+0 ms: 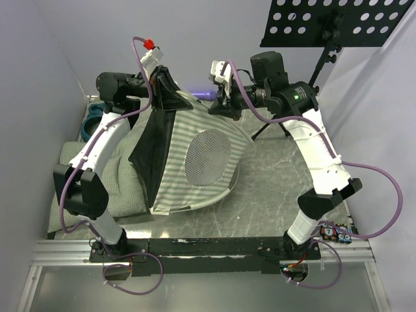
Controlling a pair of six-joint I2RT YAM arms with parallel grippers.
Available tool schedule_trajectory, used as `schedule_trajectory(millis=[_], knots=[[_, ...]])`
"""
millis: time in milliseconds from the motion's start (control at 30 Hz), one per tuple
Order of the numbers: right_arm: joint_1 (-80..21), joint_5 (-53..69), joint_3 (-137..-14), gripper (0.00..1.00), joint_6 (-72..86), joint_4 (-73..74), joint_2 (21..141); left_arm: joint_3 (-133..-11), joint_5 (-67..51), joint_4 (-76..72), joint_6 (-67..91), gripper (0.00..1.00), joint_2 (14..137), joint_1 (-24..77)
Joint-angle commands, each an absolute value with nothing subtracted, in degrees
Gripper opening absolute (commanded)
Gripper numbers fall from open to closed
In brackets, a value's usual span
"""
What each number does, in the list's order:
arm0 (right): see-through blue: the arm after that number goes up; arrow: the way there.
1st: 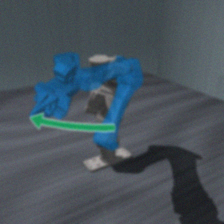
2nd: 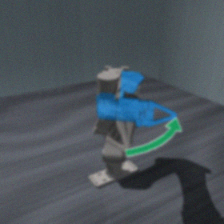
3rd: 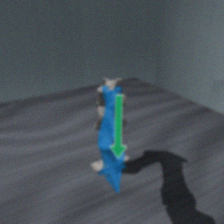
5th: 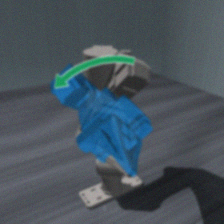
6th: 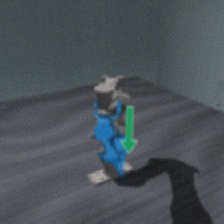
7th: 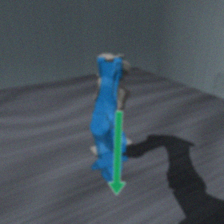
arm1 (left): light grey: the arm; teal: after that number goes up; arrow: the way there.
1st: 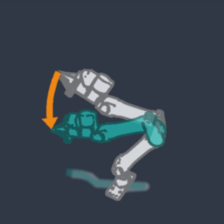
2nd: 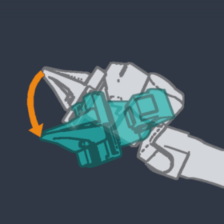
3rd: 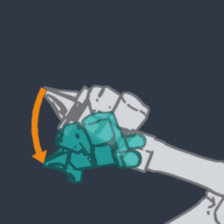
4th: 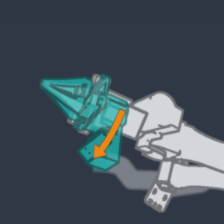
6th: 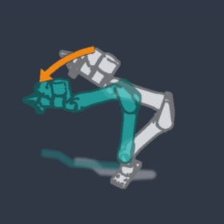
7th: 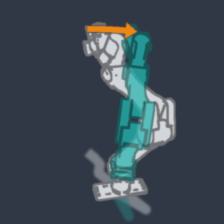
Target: Set up the pet tent
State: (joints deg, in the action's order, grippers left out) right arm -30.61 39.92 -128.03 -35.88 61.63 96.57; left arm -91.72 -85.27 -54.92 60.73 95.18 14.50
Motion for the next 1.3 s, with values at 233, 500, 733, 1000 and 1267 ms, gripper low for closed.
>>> schedule_trajectory(millis=[233,500,733,1000,1267], knots=[[-28.39,34.45,-125.42,0.0,-35.33,72.86,97.29,-92.55,-82.09,-62.3,60.11,0.01,88.77,14.06],[-28.39,34.89,-126.82,0.0,-35.42,73.47,98.43,-92.81,-83.32,-61.7,59.24,0.01,89.03,14.5],[-28.3,35.59,-128.05,0.0,-34.98,73.65,99.05,-92.37,-85.51,-56.09,53.81,0.01,88.16,15.82],[-28.3,37.61,-127.71,0.0,-36.74,72.87,98.09,-95.36,-85.08,-41.48,46.75,0.01,89.99,16.0],[-28.39,37.97,-127.35,0.0,-37.35,71.54,97.12,-93.52,-87.27,-54.38,57.2,0.01,92.46,16.0]])
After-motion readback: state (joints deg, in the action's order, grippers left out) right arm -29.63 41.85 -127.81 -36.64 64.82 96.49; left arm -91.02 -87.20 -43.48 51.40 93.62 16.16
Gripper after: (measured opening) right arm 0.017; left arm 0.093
